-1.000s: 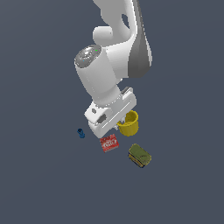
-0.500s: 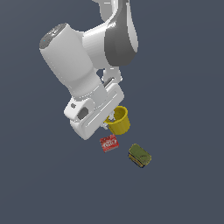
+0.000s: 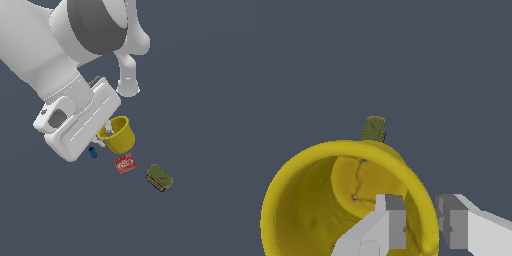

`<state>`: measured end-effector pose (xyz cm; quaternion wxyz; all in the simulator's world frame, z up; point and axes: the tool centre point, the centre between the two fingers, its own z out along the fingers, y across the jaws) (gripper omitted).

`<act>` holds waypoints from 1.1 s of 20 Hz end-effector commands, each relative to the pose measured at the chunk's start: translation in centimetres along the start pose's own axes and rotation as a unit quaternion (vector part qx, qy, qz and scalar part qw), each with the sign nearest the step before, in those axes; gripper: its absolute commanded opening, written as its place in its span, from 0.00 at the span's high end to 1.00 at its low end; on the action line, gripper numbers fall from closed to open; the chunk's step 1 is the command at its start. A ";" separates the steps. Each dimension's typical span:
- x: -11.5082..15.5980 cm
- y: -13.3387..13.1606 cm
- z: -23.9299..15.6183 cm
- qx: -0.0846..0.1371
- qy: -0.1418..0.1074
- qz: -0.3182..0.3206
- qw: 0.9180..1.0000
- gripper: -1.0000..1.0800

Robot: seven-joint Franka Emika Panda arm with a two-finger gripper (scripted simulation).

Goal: Pick up a designated object from a clutter of objects.

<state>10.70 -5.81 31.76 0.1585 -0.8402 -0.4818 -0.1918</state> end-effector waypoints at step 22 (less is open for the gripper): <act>0.9 6.9 -10.4 0.005 0.089 -0.137 0.987 1.00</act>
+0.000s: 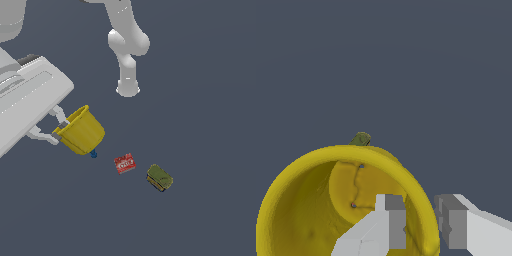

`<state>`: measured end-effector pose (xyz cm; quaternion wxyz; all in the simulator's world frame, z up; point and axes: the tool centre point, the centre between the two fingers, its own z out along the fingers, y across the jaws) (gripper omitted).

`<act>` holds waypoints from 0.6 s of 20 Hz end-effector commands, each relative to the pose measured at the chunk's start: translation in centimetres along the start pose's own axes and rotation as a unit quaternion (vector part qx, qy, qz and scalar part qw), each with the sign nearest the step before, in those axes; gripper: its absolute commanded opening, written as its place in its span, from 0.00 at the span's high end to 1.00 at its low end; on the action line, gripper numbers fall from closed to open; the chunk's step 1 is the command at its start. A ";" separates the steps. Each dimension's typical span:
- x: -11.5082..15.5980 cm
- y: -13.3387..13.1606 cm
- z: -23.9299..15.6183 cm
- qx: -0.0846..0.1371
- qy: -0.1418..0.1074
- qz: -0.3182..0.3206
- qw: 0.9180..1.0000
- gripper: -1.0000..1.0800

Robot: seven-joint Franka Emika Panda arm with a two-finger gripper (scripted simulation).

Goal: Pick up a designated object from a clutter of objects.

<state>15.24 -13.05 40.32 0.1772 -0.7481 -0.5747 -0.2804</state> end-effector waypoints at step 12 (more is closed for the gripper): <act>0.8 0.6 -0.5 0.001 0.005 -0.007 1.000 1.00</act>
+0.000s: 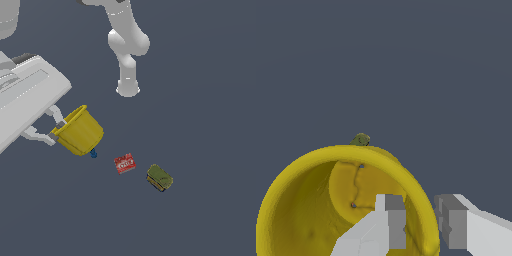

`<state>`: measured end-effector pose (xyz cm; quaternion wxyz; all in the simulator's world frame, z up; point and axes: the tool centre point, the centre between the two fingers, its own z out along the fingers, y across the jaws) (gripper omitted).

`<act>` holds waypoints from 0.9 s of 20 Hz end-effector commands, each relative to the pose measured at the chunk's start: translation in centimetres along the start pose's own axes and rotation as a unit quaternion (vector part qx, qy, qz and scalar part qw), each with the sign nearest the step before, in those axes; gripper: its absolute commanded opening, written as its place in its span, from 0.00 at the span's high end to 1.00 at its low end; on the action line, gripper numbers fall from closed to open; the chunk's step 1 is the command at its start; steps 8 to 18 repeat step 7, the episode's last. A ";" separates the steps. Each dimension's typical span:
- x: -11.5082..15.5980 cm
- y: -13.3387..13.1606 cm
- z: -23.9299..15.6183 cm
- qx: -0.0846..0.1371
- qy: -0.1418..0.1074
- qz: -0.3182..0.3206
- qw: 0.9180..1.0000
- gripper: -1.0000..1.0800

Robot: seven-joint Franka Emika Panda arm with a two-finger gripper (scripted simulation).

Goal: Pick up a designated object from a clutter of objects.

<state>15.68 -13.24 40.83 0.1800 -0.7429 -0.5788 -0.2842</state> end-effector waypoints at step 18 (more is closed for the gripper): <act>2.4 0.4 -0.1 -0.001 0.000 -0.002 1.000 1.00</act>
